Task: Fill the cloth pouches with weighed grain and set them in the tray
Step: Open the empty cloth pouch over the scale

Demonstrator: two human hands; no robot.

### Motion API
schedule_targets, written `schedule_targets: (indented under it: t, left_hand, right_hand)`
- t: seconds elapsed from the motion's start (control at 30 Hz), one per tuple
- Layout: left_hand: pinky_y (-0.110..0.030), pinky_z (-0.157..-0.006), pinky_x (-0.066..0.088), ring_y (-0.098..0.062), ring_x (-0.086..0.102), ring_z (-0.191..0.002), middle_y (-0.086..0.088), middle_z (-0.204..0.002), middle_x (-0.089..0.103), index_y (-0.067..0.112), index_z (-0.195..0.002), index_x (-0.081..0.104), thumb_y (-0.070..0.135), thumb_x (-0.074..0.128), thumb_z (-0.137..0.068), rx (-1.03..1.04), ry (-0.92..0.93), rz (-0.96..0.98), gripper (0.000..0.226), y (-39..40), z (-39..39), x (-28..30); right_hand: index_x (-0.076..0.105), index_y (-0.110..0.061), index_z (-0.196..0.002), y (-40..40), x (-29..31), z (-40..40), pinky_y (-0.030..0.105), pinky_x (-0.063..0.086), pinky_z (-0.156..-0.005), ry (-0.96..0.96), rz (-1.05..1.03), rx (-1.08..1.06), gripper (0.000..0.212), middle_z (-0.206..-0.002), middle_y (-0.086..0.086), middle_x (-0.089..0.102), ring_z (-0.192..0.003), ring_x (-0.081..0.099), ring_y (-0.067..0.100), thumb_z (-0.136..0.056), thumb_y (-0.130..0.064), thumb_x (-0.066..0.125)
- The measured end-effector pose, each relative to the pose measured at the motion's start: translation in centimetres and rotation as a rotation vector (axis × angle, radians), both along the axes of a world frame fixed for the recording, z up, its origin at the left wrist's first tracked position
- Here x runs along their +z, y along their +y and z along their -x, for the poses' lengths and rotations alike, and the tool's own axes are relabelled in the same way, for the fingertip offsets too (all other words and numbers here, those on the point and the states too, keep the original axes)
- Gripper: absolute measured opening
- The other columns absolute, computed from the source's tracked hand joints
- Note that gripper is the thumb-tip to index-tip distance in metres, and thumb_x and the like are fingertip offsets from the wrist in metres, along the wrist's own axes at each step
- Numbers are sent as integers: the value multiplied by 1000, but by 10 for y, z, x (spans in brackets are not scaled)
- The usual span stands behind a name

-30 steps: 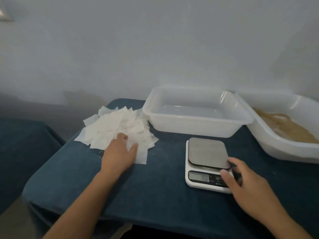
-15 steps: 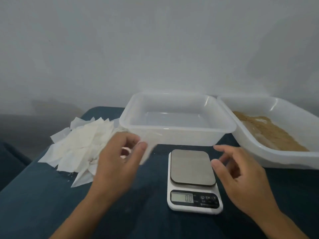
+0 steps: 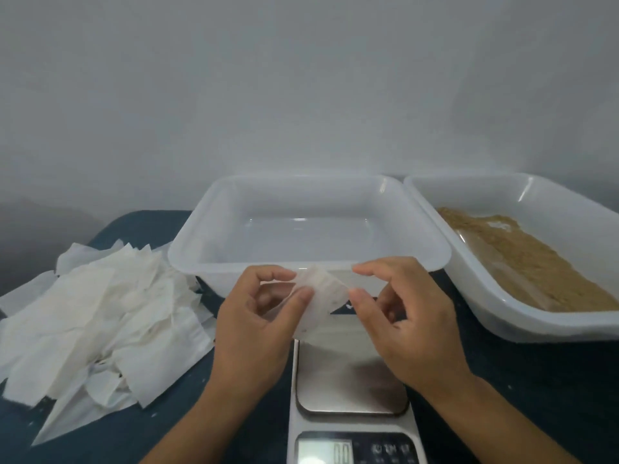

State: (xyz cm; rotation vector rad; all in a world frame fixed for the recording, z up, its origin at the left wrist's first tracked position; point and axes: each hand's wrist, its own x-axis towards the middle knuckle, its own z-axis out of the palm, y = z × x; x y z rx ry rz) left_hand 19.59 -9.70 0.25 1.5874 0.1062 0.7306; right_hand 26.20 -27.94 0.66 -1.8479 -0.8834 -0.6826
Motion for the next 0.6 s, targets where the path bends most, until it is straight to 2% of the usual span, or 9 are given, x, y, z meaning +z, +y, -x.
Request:
schedule_targets:
  t: [0.07, 0.2, 0.33, 0.47, 0.53, 0.6]
  left_hand:
    - [-17, -65, 58, -14, 78, -82, 2, -87, 79, 35, -90, 67, 23, 80, -80, 2, 16, 28, 21, 0, 1, -3]
    - [-18, -65, 58, -12, 77, -81, 5, -87, 78, 33, -89, 68, 27, 81, -74, 17, 11, 39, 21, -2, -1, -5]
    - [-18, -65, 57, -11, 76, -79, 4, -84, 78, 39, -88, 67, 30, 91, -75, 37, 27, 21, 29, 0, -1, -5]
    - [-15, -64, 56, -10, 76, -76, 2, -81, 77, 35, -86, 67, 35, 87, -69, 29, 14, 50, 26, -1, 1, -2]
    - [-15, -64, 56, -10, 76, -76, 3, -81, 77, 33, -85, 67, 34, 82, -67, 19, 13, 53, 24, -1, 2, 0]
    - [-15, -65, 56, -10, 76, -77, 3, -81, 77, 32, -86, 66, 30, 83, -69, 16, 6, 43, 24, -1, 3, 0]
  right_hand:
    - [71, -20, -115, -1, -9, 5, 9, 46, -62, 24, 51, 14, 23, -104, -14, 62, -62, 57, 6, -94, -29, 67]
    - [68, -27, -121, -1, -16, 10, 6, 45, -64, 110, 109, 27, 28, -104, -21, 62, -66, 59, 5, -94, -35, 66]
    - [70, -26, -124, 2, -15, 10, 6, 45, -68, 78, 161, 6, 31, -106, -20, 61, -67, 57, 3, -95, -34, 66]
    - [67, -25, -129, 3, -11, 13, 4, 43, -68, 100, 109, -10, 36, -108, -17, 64, -67, 58, 4, -94, -34, 66]
    - [69, -24, -126, 5, -8, 14, 4, 43, -67, 92, 119, -15, 34, -106, -15, 63, -68, 58, 3, -94, -35, 65]
    - [74, -24, -115, 7, -6, 15, 6, 44, -65, 90, 132, -12, 26, -103, -15, 61, -66, 57, 5, -94, -36, 65]
